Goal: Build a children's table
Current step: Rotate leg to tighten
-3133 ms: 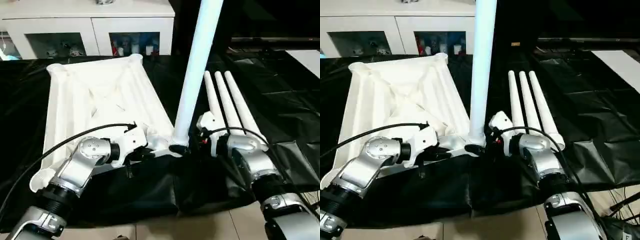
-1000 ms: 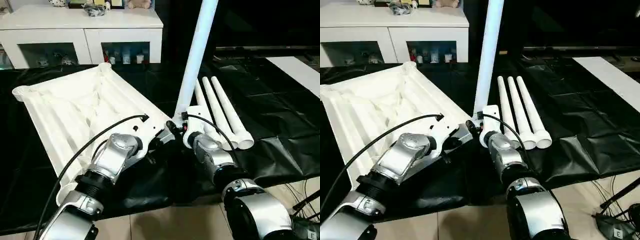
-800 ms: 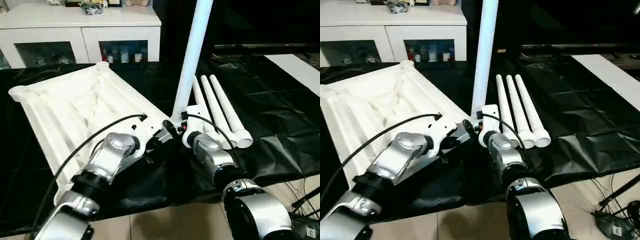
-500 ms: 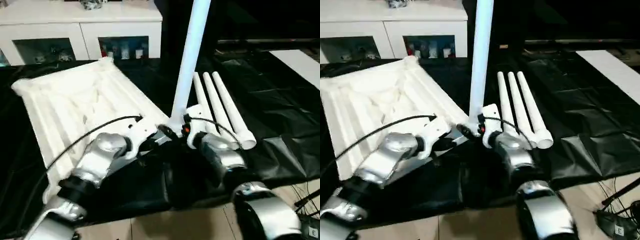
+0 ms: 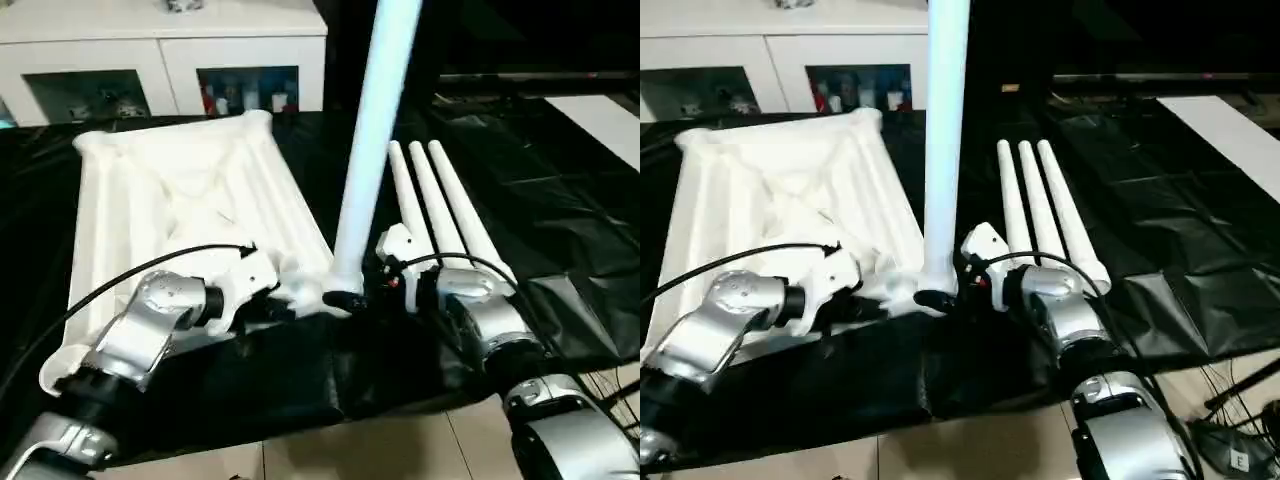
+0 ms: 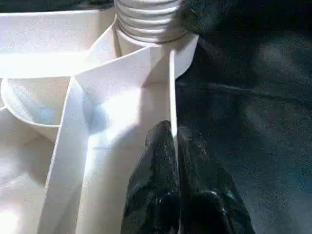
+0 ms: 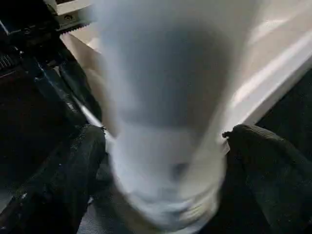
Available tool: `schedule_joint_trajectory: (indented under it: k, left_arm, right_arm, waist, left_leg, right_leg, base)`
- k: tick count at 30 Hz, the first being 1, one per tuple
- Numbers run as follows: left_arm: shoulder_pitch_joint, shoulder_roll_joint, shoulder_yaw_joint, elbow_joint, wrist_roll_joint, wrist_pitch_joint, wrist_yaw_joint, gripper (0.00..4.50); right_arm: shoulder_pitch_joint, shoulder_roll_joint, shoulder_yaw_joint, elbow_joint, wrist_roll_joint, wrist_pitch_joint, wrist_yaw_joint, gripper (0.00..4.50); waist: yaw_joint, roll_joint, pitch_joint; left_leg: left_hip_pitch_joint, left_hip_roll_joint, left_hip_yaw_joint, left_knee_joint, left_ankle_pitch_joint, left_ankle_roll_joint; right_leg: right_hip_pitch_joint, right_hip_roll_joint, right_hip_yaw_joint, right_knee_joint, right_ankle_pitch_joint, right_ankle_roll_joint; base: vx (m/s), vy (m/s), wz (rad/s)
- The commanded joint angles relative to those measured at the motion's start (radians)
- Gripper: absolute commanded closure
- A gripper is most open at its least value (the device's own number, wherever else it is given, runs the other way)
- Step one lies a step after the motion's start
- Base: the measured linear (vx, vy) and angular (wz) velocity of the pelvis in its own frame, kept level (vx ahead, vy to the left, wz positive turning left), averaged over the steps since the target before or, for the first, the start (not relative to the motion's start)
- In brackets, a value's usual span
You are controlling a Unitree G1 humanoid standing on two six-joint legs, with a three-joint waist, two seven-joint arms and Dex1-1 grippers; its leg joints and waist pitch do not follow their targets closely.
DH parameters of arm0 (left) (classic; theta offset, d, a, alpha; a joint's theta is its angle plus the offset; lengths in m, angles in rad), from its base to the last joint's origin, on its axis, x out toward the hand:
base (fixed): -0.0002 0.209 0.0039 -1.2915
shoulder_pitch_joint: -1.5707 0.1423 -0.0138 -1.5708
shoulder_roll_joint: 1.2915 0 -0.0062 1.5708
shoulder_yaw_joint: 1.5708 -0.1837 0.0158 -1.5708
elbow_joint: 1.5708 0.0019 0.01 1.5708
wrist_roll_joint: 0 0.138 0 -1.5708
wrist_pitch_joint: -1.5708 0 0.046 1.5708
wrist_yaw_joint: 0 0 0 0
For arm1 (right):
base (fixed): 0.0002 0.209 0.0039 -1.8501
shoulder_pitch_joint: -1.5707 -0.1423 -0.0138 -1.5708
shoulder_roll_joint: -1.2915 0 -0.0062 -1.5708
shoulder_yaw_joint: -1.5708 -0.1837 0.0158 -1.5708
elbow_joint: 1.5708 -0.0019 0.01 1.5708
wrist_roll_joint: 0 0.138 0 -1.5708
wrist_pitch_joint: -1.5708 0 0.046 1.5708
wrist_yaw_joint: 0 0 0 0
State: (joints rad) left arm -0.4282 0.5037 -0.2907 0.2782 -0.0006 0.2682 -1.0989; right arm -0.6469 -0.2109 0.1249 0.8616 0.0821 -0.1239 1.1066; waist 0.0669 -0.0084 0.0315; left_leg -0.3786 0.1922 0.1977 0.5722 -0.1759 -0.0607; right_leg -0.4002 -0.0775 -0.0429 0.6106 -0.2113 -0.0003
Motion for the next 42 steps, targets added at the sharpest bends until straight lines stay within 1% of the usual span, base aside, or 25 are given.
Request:
schedule_joint_trajectory:
  k: [1, 3, 5, 8, 10, 11, 13, 14, 15, 16, 18, 19, 20, 22, 25, 27, 28, 31, 36, 38, 39, 40, 41, 42]
  left_arm:
    - [0.019, 0.003, -0.031, 0.000, 0.009, -0.004, -0.022, 4.50]
    - [0.019, 0.006, -0.029, -0.001, 0.007, -0.004, -0.027, 4.50]
    - [0.018, 0.010, -0.026, -0.001, 0.003, -0.002, -0.030, 4.50]
    - [0.016, 0.013, -0.025, -0.001, 0.004, -0.002, -0.028, 4.50]
    - [0.013, 0.014, -0.025, 0.003, 0.003, -0.005, -0.026, 4.50]
    - [0.012, 0.013, -0.025, 0.005, 0.003, -0.005, -0.025, 4.50]
    - [0.010, 0.012, -0.025, 0.009, 0.003, -0.007, -0.024, 4.50]
    - [0.010, 0.012, -0.025, 0.009, 0.003, -0.007, -0.024, 4.50]
    - [0.010, 0.011, -0.025, 0.010, 0.003, -0.007, -0.024, 4.50]
    - [0.010, 0.011, -0.025, 0.010, 0.003, -0.007, -0.024, 4.50]
    - [0.010, 0.011, -0.026, 0.011, 0.003, -0.006, -0.024, 4.50]
    - [0.010, 0.010, -0.027, 0.011, 0.003, -0.006, -0.024, 4.50]
    - [0.010, 0.011, -0.027, 0.011, 0.003, -0.006, -0.024, 4.50]
    - [0.010, 0.011, -0.028, 0.011, 0.002, -0.006, -0.026, 4.50]
    - [0.009, 0.012, -0.029, 0.013, 0.003, -0.005, -0.029, 4.50]
    - [0.008, 0.012, -0.030, 0.014, 0.003, -0.004, -0.029, 4.50]
    - [0.007, 0.013, -0.030, 0.015, 0.003, -0.004, -0.030, 4.50]
    - [0.003, 0.012, -0.031, 0.019, 0.005, -0.004, -0.031, 4.50]
    - [0.001, 0.010, -0.030, 0.023, 0.005, -0.003, -0.029, 4.50]
    - [-0.002, 0.002, -0.027, 0.029, 0.009, 0.005, -0.013, 4.50]
    - [-0.004, -0.006, -0.027, 0.036, 0.015, 0.009, 0.003, 4.50]
    - [-0.005, -0.009, -0.027, 0.039, 0.016, 0.011, 0.009, 4.50]
    - [-0.011, -0.034, -0.026, 0.058, 0.028, 0.032, 0.051, 4.50]
    - [-0.011, -0.034, -0.026, 0.058, 0.028, 0.032, 0.051, 4.50]
  right_arm:
    - [0.011, -0.013, -0.001, -0.033, 0.018, -0.002, 0.040, 0.06]
    - [0.014, -0.017, -0.002, -0.036, 0.022, 0.005, 0.062, 0.06]
    - [0.015, -0.024, 0.006, -0.025, 0.011, 0.002, 0.075, 0.06]
    - [0.014, -0.027, 0.012, -0.013, 0.007, -0.004, 0.078, 0.06]
    - [0.011, -0.025, 0.015, 0.000, 0.002, -0.010, 0.079, 0.31]
    - [0.008, -0.023, 0.014, 0.005, 0.000, -0.011, 0.079, 0.31]
    - [0.004, -0.018, 0.011, 0.013, -0.001, -0.010, 0.076, 0.59]
    - [0.004, -0.018, 0.011, 0.013, -0.001, -0.010, 0.076, 0.59]
    - [0.003, -0.016, 0.011, 0.015, -0.001, -0.011, 0.074, 0.68]
    - [0.001, -0.013, 0.010, 0.019, -0.001, -0.011, 0.073, 0.86]
    - [0.000, -0.011, 0.010, 0.023, -0.001, -0.011, 0.074, 0.94]
    - [-0.001, -0.011, 0.010, 0.026, -0.001, -0.013, 0.074, 1.13]
    - [-0.001, -0.010, 0.010, 0.027, -0.001, -0.015, 0.074, 1.13]
    - [-0.002, -0.009, 0.008, 0.030, 0.001, -0.016, 0.074, 1.39]
    - [-0.004, -0.005, 0.004, 0.038, 0.001, -0.023, 0.076, 1.57]
    - [-0.003, -0.005, 0.004, 0.038, 0.002, -0.024, 0.076, 1.71]
    - [-0.003, -0.004, 0.003, 0.039, 0.002, -0.025, 0.076, 1.74]
    - [-0.002, -0.004, 0.003, 0.042, 0.001, -0.026, 0.077, 1.76]
    - [0.004, 0.001, 0.003, 0.046, 0.000, -0.030, 0.069, 1.77]
    - [0.008, 0.015, -0.008, 0.049, 0.007, -0.018, 0.040, 1.77]
    - [0.010, 0.026, -0.016, 0.054, 0.008, -0.009, 0.005, 1.77]
    - [0.010, 0.031, -0.018, 0.056, 0.007, -0.008, -0.009, 1.77]
    - [0.014, 0.058, -0.031, 0.075, -0.002, -0.009, -0.102, 1.78]
    - [0.014, 0.058, -0.031, 0.075, -0.002, -0.009, -0.102, 1.78]
  waist:
    - [0.004, 0.003, -0.050]
    - [0.007, 0.003, -0.051]
    - [0.009, 0.000, -0.053]
    - [0.011, -0.001, -0.053]
    - [0.013, -0.001, -0.052]
    - [0.013, -0.001, -0.052]
    - [0.014, 0.000, -0.052]
    - [0.013, 0.000, -0.052]
    - [0.014, 0.000, -0.052]
    - [0.014, -0.001, -0.053]
    - [0.014, -0.001, -0.052]
    - [0.015, -0.001, -0.053]
    - [0.015, -0.002, -0.053]
    - [0.017, -0.001, -0.053]
    - [0.018, 0.001, -0.053]
    - [0.018, 0.000, -0.053]
    - [0.018, 0.001, -0.053]
    - [0.019, 0.001, -0.055]
    - [0.018, 0.000, -0.056]
    - [0.018, 0.000, -0.055]
    - [0.017, -0.001, -0.054]
    - [0.016, 0.000, -0.053]
    - [0.015, 0.000, -0.051]
    - [0.012, 0.000, -0.049]
  left_leg:
    - [0.020, 0.046, -0.012, -0.059, -0.165, 0.075]
    - [0.020, 0.046, -0.012, -0.057, -0.149, 0.081]
    - [0.019, 0.045, -0.012, -0.055, -0.133, 0.087]
    - [0.019, 0.044, -0.012, -0.053, -0.125, 0.089]
    - [0.020, 0.044, -0.012, -0.053, -0.123, 0.088]
    - [0.019, 0.044, -0.012, -0.052, -0.124, 0.087]
    - [0.020, 0.045, -0.012, -0.052, -0.130, 0.082]
    - [0.019, 0.044, -0.012, -0.052, -0.129, 0.081]
    - [0.020, 0.045, -0.012, -0.052, -0.130, 0.080]
    - [0.020, 0.044, -0.012, -0.052, -0.130, 0.081]
    - [0.020, 0.045, -0.013, -0.052, -0.132, 0.079]
    - [0.020, 0.044, -0.012, -0.051, -0.131, 0.079]
    - [0.020, 0.044, -0.012, -0.051, -0.130, 0.079]
    - [0.020, 0.044, -0.012, -0.050, -0.126, 0.080]
    - [0.020, 0.044, -0.013, -0.049, -0.126, 0.080]
    - [0.020, 0.044, -0.013, -0.050, -0.131, 0.078]
    - [0.021, 0.044, -0.013, -0.050, -0.132, 0.078]
    - [0.019, 0.043, -0.013, -0.048, -0.119, 0.081]
    - [0.019, 0.043, -0.013, -0.046, -0.116, 0.084]
    - [0.020, 0.043, -0.013, -0.047, -0.118, 0.084]
    - [0.020, 0.043, -0.012, -0.048, -0.127, 0.082]
    - [0.019, 0.043, -0.013, -0.048, -0.133, 0.079]
    - [0.019, 0.044, -0.014, -0.051, -0.152, 0.068]
    - [0.019, 0.043, -0.013, -0.051, -0.163, 0.059]
  right_leg:
    - [0.044, -0.056, 0.036, -0.053, 0.011, -0.278]
    - [0.044, -0.056, 0.036, -0.050, 0.035, -0.279]
    - [0.046, -0.057, 0.035, -0.047, 0.049, -0.282]
    - [0.046, -0.058, 0.035, -0.047, 0.049, -0.284]
    - [0.045, -0.058, 0.035, -0.047, 0.045, -0.285]
    - [0.045, -0.058, 0.035, -0.046, 0.043, -0.286]
    - [0.046, -0.058, 0.035, -0.046, 0.037, -0.288]
    - [0.046, -0.057, 0.035, -0.046, 0.039, -0.288]
    - [0.046, -0.057, 0.034, -0.045, 0.040, -0.288]
    - [0.046, -0.057, 0.035, -0.045, 0.043, -0.288]
    - [0.047, -0.058, 0.034, -0.045, 0.039, -0.288]
    - [0.046, -0.057, 0.035, -0.044, 0.040, -0.288]
    - [0.047, -0.057, 0.035, -0.044, 0.042, -0.288]
    - [0.047, -0.058, 0.035, -0.043, 0.046, -0.289]
    - [0.047, -0.057, 0.034, -0.042, 0.050, -0.290]
    - [0.047, -0.057, 0.034, -0.043, 0.046, -0.290]
    - [0.046, -0.057, 0.034, -0.042, 0.046, -0.290]
    - [0.048, -0.056, 0.034, -0.040, 0.066, -0.292]
    - [0.049, -0.057, 0.034, -0.039, 0.069, -0.295]
    - [0.048, -0.056, 0.034, -0.039, 0.064, -0.295]
    - [0.047, -0.056, 0.034, -0.041, 0.051, -0.294]
    - [0.046, -0.057, 0.035, -0.041, 0.042, -0.293]
    - [0.045, -0.058, 0.035, -0.044, 0.009, -0.288]
    - [0.043, -0.058, 0.037, -0.046, -0.008, -0.285]
  base:
    - [0.000, 0.000, 0.00]
    - [0.000, 0.000, 0.00]
    - [0.000, 0.000, 0.00]
    - [0.000, 0.000, 0.00]
    - [0.000, 0.000, 0.00]
    - [0.000, 0.000, 0.00]
    - [0.000, 0.000, 0.00]
    - [0.000, 0.000, 0.00]
    - [0.000, 0.000, 0.00]
    - [0.000, 0.000, 0.00]
    - [0.000, 0.000, 0.00]
    - [0.000, 0.000, 0.00]
    - [0.000, 0.000, 0.00]
    - [0.000, 0.000, 0.00]
    - [0.000, 0.000, 0.00]
    - [0.000, 0.000, 0.00]
    - [0.000, 0.000, 0.00]
    - [0.000, 0.000, 0.00]
    - [0.000, 0.000, 0.00]
    - [0.000, 0.000, 0.00]
    - [0.000, 0.000, 0.00]
    - [0.000, 0.000, 0.00]
    - [0.000, 0.000, 0.00]
    - [0.000, 0.000, 0.00]
